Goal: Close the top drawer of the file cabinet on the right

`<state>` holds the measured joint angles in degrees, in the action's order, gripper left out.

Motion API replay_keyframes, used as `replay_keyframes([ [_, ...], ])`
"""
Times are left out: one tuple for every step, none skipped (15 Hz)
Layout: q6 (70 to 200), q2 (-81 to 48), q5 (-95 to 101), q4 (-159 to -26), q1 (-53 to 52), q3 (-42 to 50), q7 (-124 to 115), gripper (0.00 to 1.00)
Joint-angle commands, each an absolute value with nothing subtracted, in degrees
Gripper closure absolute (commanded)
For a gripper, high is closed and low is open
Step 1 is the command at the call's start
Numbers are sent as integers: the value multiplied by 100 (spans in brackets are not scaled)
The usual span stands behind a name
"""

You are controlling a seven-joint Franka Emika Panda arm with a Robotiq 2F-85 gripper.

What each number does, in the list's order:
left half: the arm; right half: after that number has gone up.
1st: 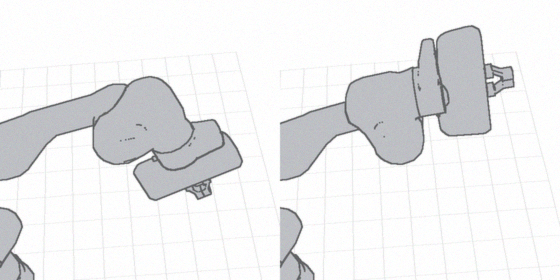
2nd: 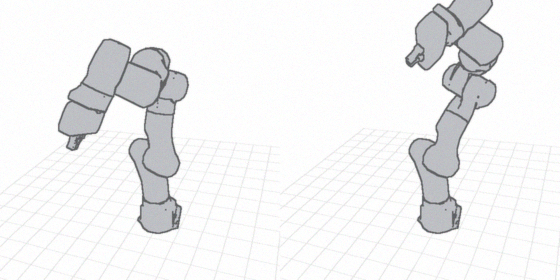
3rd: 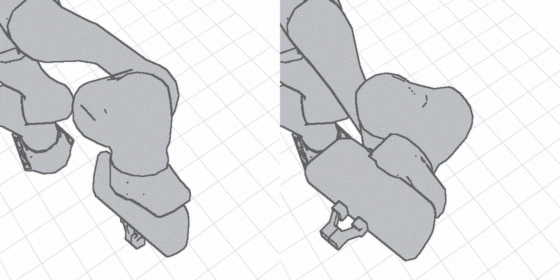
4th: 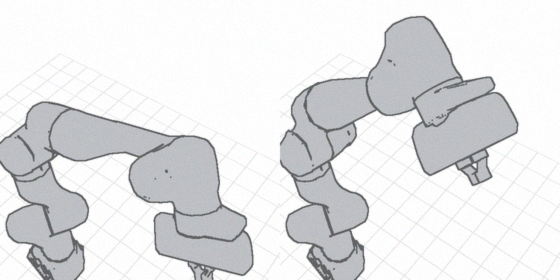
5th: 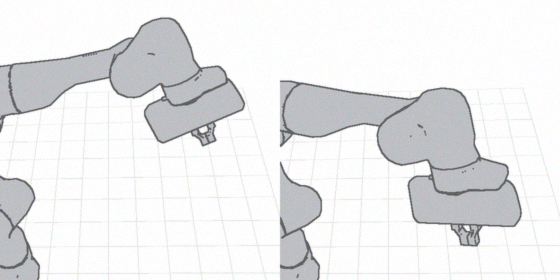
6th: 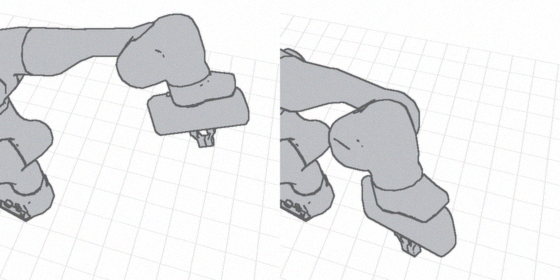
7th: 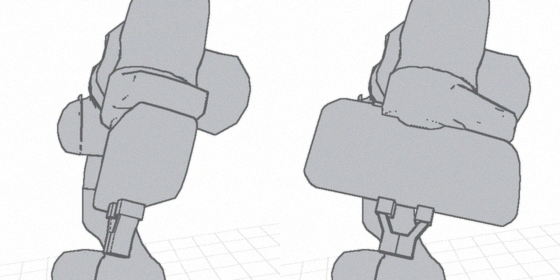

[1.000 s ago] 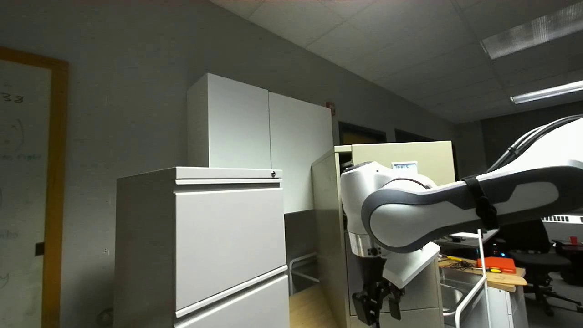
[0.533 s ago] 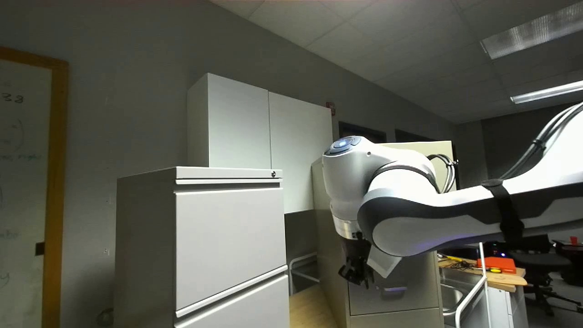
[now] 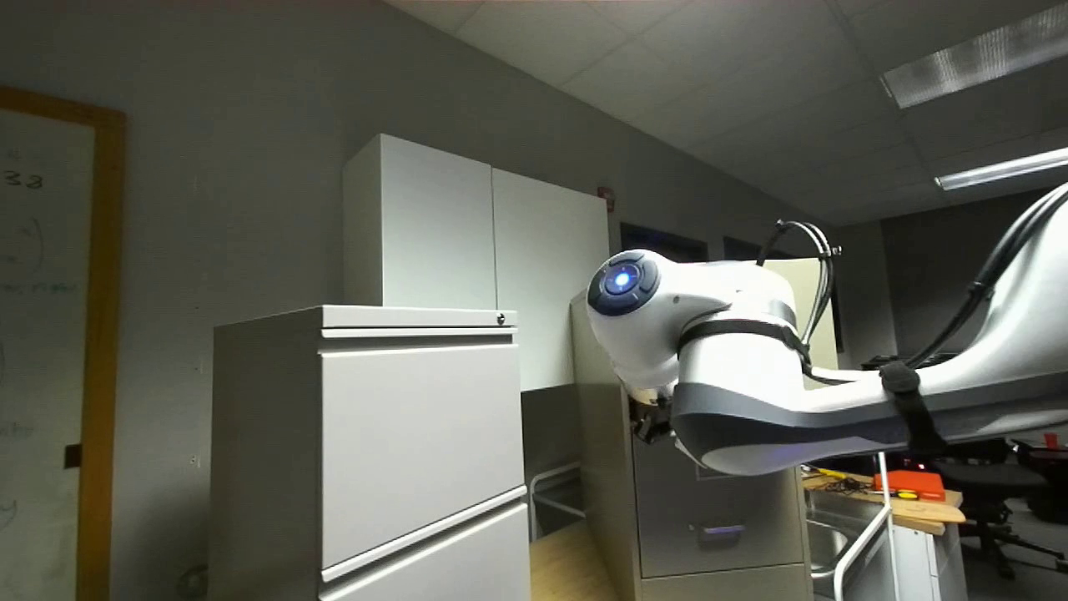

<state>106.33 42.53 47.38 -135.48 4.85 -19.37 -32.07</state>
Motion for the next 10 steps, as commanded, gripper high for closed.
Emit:
replay_keyframes([
  [10650, 4143, 5676, -13482, 569, -1672, -3643, 100],
  [10633, 4112, 5884, -13465, 540, -1560, -3745, 100],
  [10637, 4081, 6086, -13442, 501, -1424, -3848, 100],
  [10650, 4073, 6238, -13411, 454, -1294, -3913, 100],
  [10671, 4054, 6342, -13380, 400, -1173, -3969, 100],
  [10709, 4043, 6445, -13355, 364, -1069, -4042, 100],
  [10754, 4035, 6518, -13330, 327, -970, -4101, 100],
  [10825, 4013, 6579, -13294, 293, -867, -4166, 100],
  [10908, 3984, 6601, -13247, 261, -759, -4209, 100],
  [10984, 3956, 6620, -13209, 235, -678, -4258, 100],
])
